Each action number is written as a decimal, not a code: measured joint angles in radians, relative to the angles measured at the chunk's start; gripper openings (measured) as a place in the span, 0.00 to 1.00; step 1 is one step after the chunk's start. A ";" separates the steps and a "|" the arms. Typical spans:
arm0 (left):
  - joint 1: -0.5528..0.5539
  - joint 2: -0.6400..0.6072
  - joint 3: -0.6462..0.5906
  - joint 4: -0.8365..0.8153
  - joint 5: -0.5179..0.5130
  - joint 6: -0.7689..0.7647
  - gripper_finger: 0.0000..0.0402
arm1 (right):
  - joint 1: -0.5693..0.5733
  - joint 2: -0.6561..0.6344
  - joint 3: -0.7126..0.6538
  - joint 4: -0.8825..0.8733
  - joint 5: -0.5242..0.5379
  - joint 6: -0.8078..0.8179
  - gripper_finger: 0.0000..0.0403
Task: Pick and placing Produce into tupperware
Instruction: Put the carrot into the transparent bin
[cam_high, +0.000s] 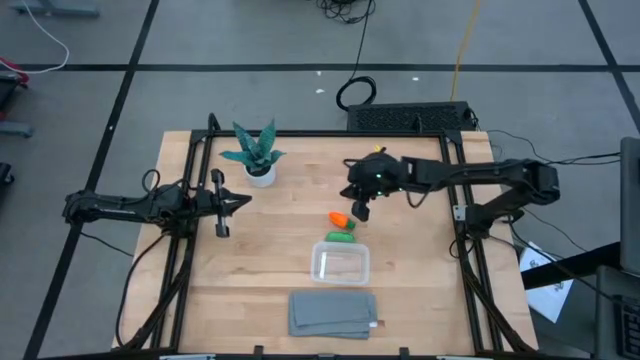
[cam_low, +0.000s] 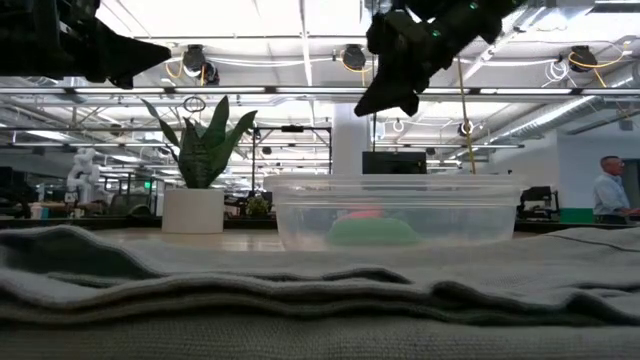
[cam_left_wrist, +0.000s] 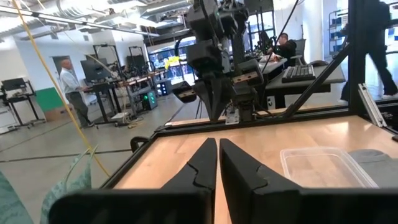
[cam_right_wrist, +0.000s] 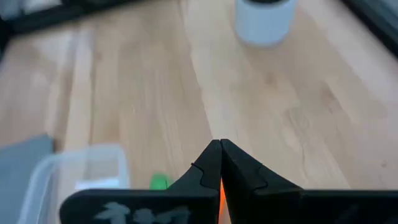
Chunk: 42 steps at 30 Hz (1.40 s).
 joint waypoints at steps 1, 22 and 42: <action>0.000 0.000 0.000 0.000 0.000 -0.002 0.06 | 0.000 0.013 0.032 -0.051 0.000 -0.005 0.00; 0.000 0.000 0.000 -0.003 0.000 -0.003 0.06 | -0.014 0.222 0.249 -0.351 -0.173 0.013 0.00; 0.000 0.000 0.000 -0.029 0.000 -0.003 0.06 | -0.012 0.301 0.300 -0.366 -0.171 -0.007 0.53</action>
